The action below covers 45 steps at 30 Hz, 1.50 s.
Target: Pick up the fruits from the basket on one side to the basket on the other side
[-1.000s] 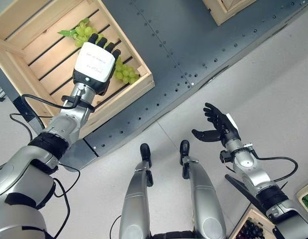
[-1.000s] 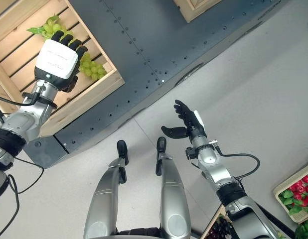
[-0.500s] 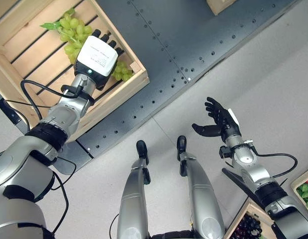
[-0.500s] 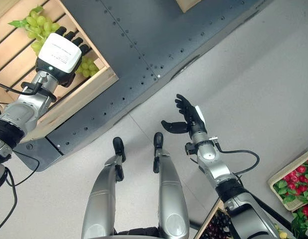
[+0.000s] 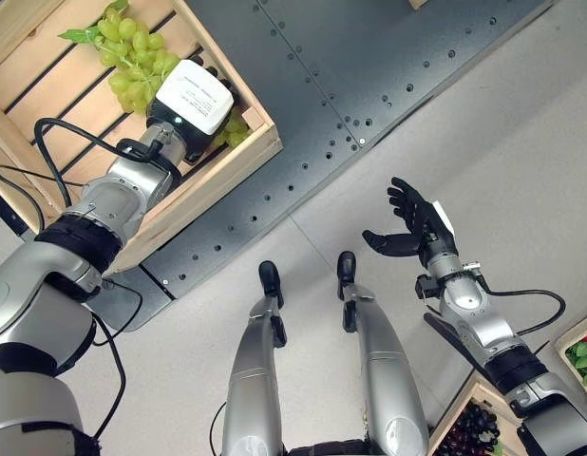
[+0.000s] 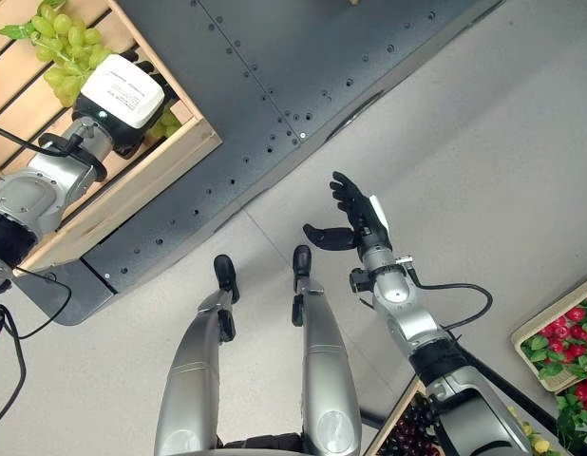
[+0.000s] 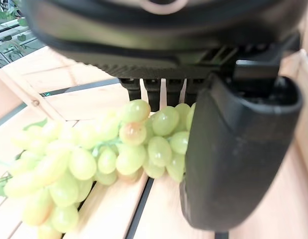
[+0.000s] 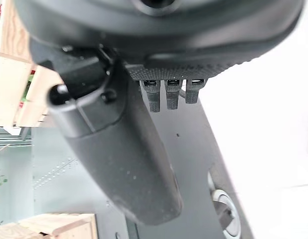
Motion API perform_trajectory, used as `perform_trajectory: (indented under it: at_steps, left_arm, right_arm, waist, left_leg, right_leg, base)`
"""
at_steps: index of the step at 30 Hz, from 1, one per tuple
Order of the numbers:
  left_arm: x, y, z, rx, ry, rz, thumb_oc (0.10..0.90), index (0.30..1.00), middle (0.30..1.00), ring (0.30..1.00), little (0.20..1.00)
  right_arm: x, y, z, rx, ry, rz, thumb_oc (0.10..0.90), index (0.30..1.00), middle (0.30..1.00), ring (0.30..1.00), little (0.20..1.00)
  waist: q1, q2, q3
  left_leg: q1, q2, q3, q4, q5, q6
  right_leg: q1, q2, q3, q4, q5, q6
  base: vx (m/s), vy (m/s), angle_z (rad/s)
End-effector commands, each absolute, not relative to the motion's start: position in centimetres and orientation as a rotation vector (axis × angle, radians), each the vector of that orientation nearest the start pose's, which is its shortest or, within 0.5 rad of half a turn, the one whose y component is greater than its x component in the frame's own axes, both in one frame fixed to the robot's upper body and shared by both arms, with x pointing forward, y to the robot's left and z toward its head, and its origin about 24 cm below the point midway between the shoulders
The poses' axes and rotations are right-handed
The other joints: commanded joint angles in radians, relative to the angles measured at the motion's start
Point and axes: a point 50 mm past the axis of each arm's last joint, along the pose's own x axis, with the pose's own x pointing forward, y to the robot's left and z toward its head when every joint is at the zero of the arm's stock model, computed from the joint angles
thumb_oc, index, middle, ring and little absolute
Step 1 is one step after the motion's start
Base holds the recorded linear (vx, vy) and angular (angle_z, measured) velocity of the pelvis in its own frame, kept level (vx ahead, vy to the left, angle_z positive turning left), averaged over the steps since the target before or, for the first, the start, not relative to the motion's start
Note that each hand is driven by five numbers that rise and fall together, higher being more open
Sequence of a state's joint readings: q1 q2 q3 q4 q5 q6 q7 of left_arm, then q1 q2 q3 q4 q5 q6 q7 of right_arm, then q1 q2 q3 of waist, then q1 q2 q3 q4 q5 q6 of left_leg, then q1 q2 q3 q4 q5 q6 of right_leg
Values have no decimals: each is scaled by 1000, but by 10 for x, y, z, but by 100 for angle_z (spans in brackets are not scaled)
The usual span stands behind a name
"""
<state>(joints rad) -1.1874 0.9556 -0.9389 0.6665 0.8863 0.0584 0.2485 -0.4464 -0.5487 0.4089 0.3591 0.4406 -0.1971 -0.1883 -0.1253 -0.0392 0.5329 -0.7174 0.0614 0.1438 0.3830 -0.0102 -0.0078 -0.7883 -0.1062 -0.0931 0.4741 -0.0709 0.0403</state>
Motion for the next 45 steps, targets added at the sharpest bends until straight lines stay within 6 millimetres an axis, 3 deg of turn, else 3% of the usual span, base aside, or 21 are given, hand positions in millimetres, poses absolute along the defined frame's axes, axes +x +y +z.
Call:
perform_trajectory:
  at_steps: [1,5,6,7,8,9,20,30,33,37,45]
  left_arm:
    - [376,284,302,2237,-163,558,800,900,900,900,900]
    - [368,303,305,2241,-79,713,800,900,900,900,900]
    - [366,308,306,2248,-63,769,712,768,768,768,768]
    - [365,308,306,2248,-62,776,662,693,693,693,693]
    - [364,310,307,2255,-65,808,450,375,375,375,375]
    - [363,311,306,2260,-74,831,400,300,300,300,300]
    - [359,308,304,2317,-266,874,400,300,300,300,300]
    - [358,286,307,2167,-592,777,400,300,300,300,300]
    - [358,281,305,1996,-673,759,400,300,300,300,300]
    - [356,274,302,1641,-767,742,400,300,300,300,300]
    - [350,268,293,1242,-824,666,400,300,300,300,300]
  right_arm:
    - [322,-194,141,-142,-382,50,800,900,900,900,900]
    - [319,-195,147,-132,-410,52,800,900,900,900,900]
    - [317,-195,149,-115,-424,51,800,900,900,900,900]
    - [317,-195,149,-111,-426,50,800,900,900,900,900]
    - [316,-195,151,-96,-438,52,800,900,900,900,900]
    - [315,-194,154,-89,-455,54,800,900,900,900,900]
    - [308,-188,179,-49,-565,78,800,900,900,900,900]
    - [303,-187,184,-60,-596,106,800,900,900,900,900]
    - [303,-186,184,-69,-597,105,800,900,900,900,900]
    - [304,-184,180,-59,-577,100,800,900,900,900,900]
    - [305,-176,174,-41,-547,140,800,900,900,900,900]
  waist:
    - [-2,-10,-13]
    - [-3,-13,-13]
    - [-3,-14,-13]
    - [-3,-14,-13]
    - [-2,-14,-13]
    - [0,-14,-13]
    - [-2,-12,-13]
    - [3,12,-13]
    - [8,18,-13]
    - [19,20,-13]
    - [37,18,-13]
  left_leg:
    - [-13,-8,50,50,-55,17]
    - [-27,-8,46,51,-52,16]
    - [-34,-9,45,50,-52,17]
    - [-36,-9,45,51,-51,17]
    - [-40,-10,43,50,-51,17]
    - [-45,-12,39,51,-51,16]
    - [-51,-17,39,50,-50,20]
    - [23,-31,53,31,-59,31]
    - [55,-37,50,28,-62,36]
    - [123,-46,40,14,-67,40]
    - [279,-59,18,-15,-82,45]
  right_leg:
    - [44,1,-34,-68,47,10]
    - [33,4,-32,-71,51,9]
    - [25,4,-32,-72,52,8]
    - [23,4,-32,-71,52,8]
    - [19,4,-32,-72,53,8]
    - [14,5,-33,-72,54,7]
    - [7,9,-28,-77,62,8]
    - [64,5,-17,-75,55,15]
    - [93,3,-14,-66,47,15]
    - [153,2,-7,-61,33,16]
    - [304,-1,-4,-81,16,17]
  base:
    - [0,0,0]
    - [-4,5,-2]
    - [-11,6,-4]
    - [0,0,0]
    - [-20,7,-3]
    - [-22,7,-3]
    - [-12,11,0]
    - [-9,9,1]
    - [0,0,0]
    - [0,0,0]
    - [7,-32,1]
